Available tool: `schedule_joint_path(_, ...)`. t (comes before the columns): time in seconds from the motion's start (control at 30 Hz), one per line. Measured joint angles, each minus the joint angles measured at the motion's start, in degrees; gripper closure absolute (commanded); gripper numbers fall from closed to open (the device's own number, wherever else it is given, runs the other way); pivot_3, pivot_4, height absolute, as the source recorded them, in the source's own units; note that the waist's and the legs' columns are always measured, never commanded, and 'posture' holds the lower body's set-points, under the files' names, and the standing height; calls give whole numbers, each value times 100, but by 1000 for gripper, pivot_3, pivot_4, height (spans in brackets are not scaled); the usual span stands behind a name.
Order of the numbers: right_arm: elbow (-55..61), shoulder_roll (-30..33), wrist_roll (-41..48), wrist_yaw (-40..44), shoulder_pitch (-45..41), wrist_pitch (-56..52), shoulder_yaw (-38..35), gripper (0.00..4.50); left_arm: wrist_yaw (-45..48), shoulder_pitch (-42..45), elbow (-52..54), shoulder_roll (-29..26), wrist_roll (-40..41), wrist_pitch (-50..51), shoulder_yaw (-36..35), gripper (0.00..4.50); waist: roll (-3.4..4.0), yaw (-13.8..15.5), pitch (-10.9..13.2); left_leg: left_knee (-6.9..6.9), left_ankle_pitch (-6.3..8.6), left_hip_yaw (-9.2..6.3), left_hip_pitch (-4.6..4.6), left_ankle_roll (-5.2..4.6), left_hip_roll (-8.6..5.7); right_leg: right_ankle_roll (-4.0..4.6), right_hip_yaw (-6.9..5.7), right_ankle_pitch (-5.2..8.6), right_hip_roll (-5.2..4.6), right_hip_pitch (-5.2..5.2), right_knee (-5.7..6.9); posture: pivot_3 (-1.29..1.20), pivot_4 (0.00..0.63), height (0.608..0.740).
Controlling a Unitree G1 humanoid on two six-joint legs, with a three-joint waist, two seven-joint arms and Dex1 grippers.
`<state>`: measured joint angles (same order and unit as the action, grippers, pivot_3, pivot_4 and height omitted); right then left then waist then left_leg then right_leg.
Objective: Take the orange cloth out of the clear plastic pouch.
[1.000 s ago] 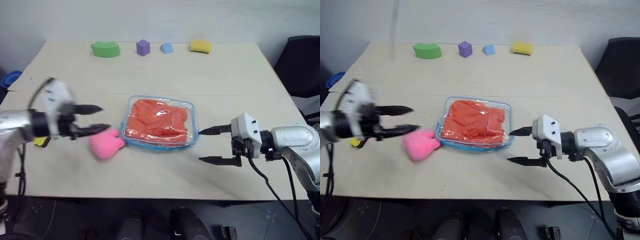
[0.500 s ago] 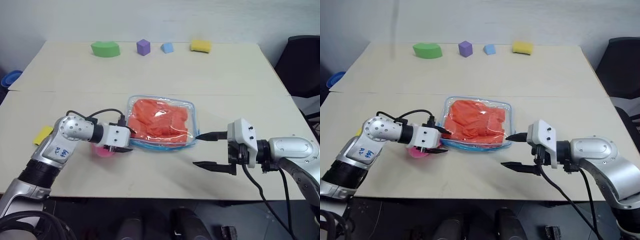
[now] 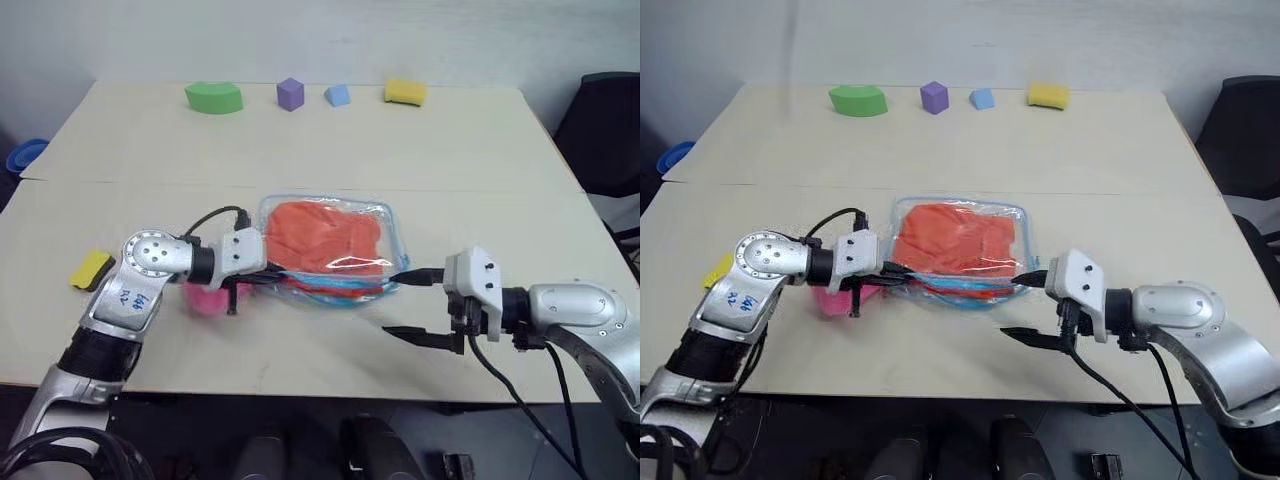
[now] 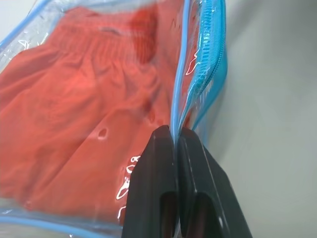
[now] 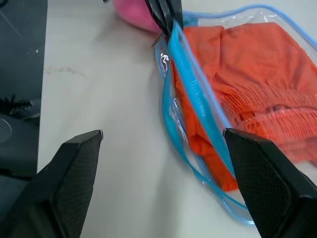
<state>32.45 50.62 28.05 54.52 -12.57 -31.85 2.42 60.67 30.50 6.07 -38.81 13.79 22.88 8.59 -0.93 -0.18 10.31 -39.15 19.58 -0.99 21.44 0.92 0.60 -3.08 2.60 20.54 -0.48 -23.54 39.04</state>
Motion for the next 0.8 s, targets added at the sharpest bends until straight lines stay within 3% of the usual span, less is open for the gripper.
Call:
schedule_joint_path(0.07, -134, -115, -233, -53, -20, 127, 197, 1053, -268, -26, 270, 155, 187, 532, -121, 4500, -1, 3, 0, -2, -1, 0, -1, 2, -1, 0, 0, 0, 0, 1, 2, 0, 150, 740)
schedule_joint_path(0.27, -734, -591, -1136, -249, -501, 698, 919, 3085, -796, -299, 667, 452, 193, 926, -63, 4500, -1, -24, 0, 0, -9, 2, -5, 16, 0, 0, 2, 0, 5, -3, 9, 0, 150, 740)
schedule_joint_path(0.47, -1571, -1087, -2221, -579, -986, 1509, 1520, 3085, -891, -397, 702, 467, 78, 830, 136, 4500, -1, -8, 0, -1, -12, 3, -4, 22, -1, 0, 2, 0, 1, -3, 6, 0, 150, 740)
schedule_joint_path(0.57, -1982, -1191, -2753, -623, -1145, 2042, 1790, 2525, -928, -396, 704, 478, 67, 820, 150, 4500, -1, -5, 0, -1, -12, 3, -4, 22, -3, 0, 2, 0, 1, -2, 6, 0, 150, 740)
schedule_joint_path(0.73, -2513, -1490, -3457, -910, -1271, 2758, 2002, 861, -981, -369, 705, 499, 59, 826, 151, 4500, -1, -21, 0, -1, -14, 5, -6, 25, -2, 0, 2, 0, 3, -3, 10, 0, 150, 740)
schedule_joint_path(0.8, -2637, -1570, -3674, -1020, -1356, 2972, 2006, 861, -1014, -338, 722, 512, 62, 839, 146, 4500, -1, -35, 0, -1, -16, 4, -8, 29, -2, 0, 2, 0, 3, -3, 12, 0, 150, 740)
